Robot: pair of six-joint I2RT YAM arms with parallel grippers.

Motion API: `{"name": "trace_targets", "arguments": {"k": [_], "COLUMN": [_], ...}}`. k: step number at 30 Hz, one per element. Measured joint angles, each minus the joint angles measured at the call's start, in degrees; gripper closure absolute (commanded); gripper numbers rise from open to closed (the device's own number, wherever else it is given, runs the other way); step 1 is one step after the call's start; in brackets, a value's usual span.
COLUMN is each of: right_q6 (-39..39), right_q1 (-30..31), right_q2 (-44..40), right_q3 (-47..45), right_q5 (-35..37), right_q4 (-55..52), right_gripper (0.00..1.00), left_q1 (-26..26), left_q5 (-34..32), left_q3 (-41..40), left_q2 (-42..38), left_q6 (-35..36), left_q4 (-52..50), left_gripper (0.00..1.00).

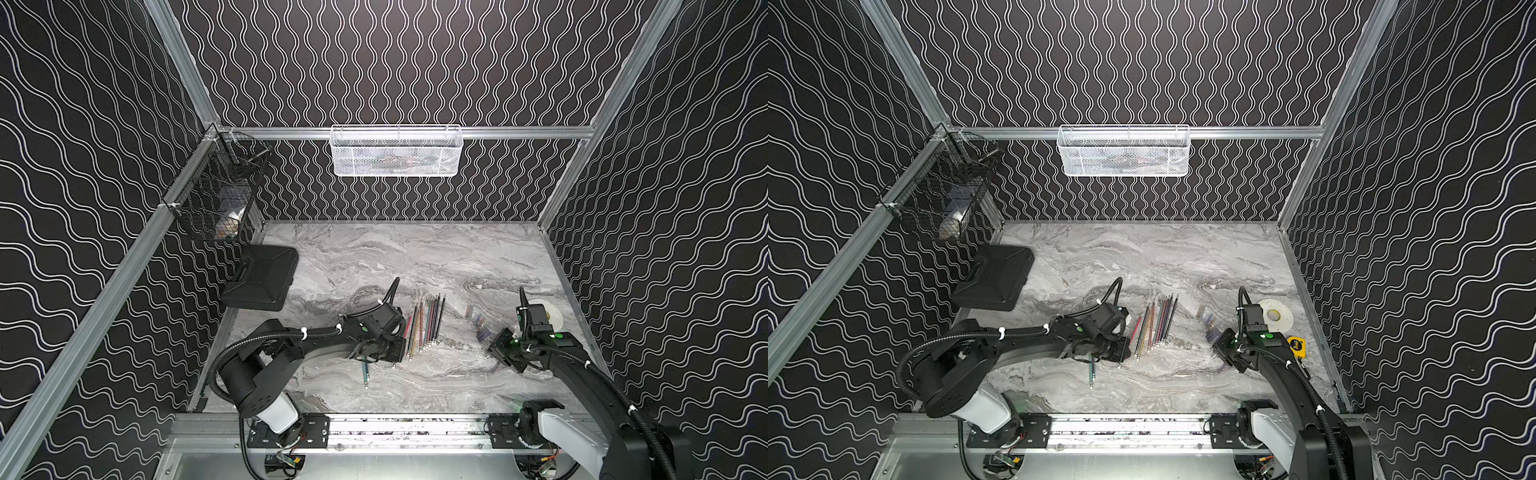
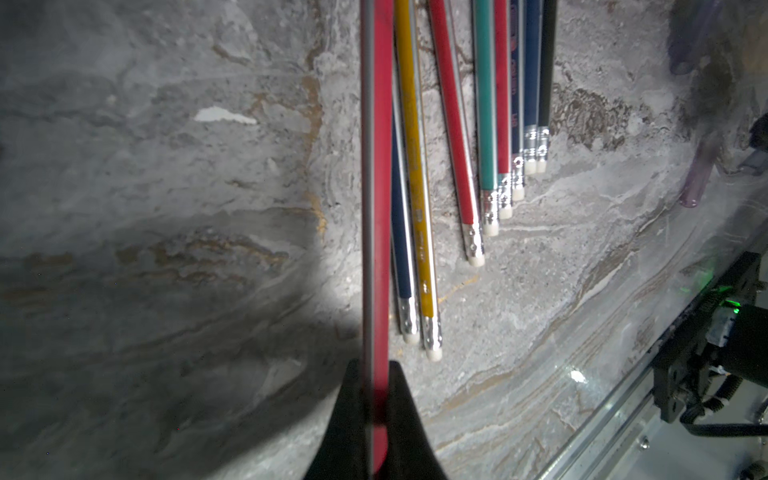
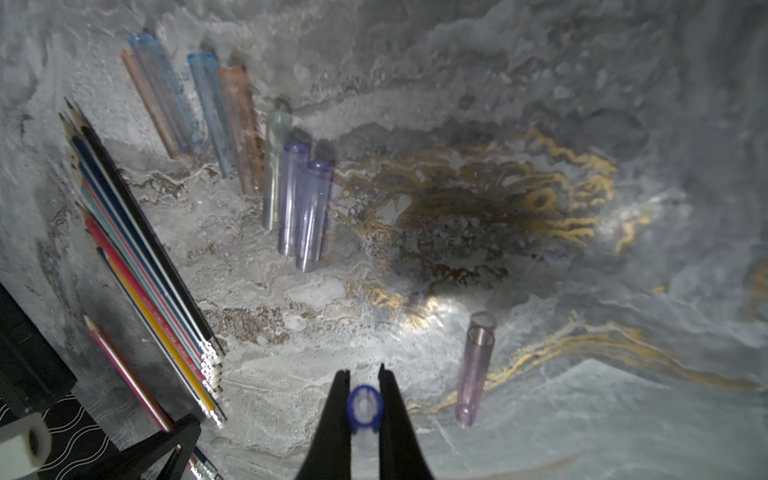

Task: Remove the protective cover of the pencils
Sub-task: Place the pencil at the center of the board.

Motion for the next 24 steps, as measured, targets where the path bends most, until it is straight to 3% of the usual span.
{"name": "trace_targets", "arguments": {"k": [13, 18, 24], "right_q6": [-0.02, -0.02, -0.04], "right_q1": [-1.70, -2.08, -2.14], "right_q2": [6.19, 6.47, 7.02], "right_q3": [-1.33, -1.73, -1.90], "right_q5": [0.04, 0.02, -0.02], "right_q4": [6.93, 7.89, 8.94], "right_gripper": [1.00, 0.99, 0.92], "left_q1": [0.20, 0.52, 0.57], "left_q5": [-1.31, -2.12, -2.54], "left_q3": [2.97, 3.67, 3.85], "left_q2": [2.93, 3.52, 1.64], "left_q6": [-1.05, -1.20, -1.22], "left_q4": [0.81, 0.81, -0.24], "left_gripper": [0.90, 0.72, 0.70]}}
